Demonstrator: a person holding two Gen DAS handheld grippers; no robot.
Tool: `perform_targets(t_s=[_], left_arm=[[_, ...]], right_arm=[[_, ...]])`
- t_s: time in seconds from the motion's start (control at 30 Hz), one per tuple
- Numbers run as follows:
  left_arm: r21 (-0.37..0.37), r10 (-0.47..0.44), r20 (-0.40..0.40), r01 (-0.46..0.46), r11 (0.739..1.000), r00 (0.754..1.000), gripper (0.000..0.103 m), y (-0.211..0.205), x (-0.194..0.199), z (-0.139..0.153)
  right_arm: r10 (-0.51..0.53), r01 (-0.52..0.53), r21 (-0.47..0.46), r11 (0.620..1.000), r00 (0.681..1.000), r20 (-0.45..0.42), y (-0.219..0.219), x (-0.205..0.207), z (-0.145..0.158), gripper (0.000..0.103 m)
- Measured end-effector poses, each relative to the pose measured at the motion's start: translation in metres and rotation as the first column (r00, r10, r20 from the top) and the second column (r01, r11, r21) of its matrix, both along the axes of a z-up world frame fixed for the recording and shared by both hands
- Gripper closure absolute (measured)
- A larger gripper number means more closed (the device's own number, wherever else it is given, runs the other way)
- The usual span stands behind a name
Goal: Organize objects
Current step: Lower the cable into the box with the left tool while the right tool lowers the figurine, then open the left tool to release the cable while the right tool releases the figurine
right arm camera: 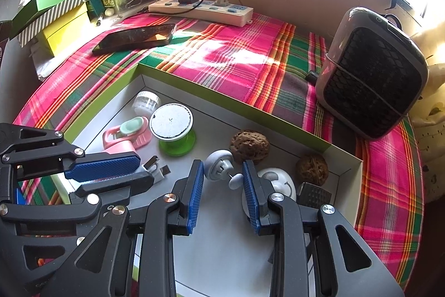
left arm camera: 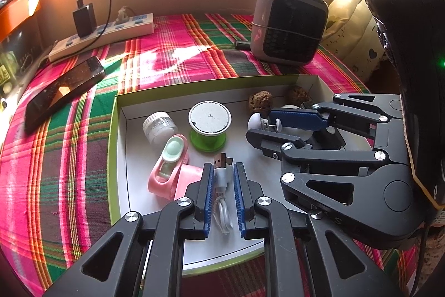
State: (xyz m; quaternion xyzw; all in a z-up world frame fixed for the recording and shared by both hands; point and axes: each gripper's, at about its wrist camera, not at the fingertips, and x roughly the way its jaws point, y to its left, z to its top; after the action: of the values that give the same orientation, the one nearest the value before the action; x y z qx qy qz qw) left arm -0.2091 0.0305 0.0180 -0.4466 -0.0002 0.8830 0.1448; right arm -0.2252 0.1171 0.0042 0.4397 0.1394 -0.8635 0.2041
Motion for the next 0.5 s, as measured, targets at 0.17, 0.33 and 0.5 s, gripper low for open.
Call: perform_targets(t_s=[0.17, 0.33, 0.5], left_arm=[[0.001, -0.001, 0.000, 0.001, 1.000, 1.000, 0.087, -0.0004, 0.0009, -0.0004], [0.007, 0.001, 0.000, -0.001, 1.000, 1.000, 0.084, -0.0009, 0.0013, -0.0001], [0.001, 0.003, -0.002, -0.003, 1.000, 1.000, 0.079, -0.0007, 0.0052, 0.0009]], right_arm=[[-0.002, 0.002, -0.002, 1.000, 1.000, 0.000, 0.0010, 0.0014, 0.0002, 0.073], [-0.010, 0.010, -0.014, 1.000, 1.000, -0.009, 0.0043, 0.0046, 0.0018, 0.069], [-0.018, 0.017, -0.019, 1.000, 1.000, -0.012, 0.0066, 0.0079, 0.0030, 0.067]])
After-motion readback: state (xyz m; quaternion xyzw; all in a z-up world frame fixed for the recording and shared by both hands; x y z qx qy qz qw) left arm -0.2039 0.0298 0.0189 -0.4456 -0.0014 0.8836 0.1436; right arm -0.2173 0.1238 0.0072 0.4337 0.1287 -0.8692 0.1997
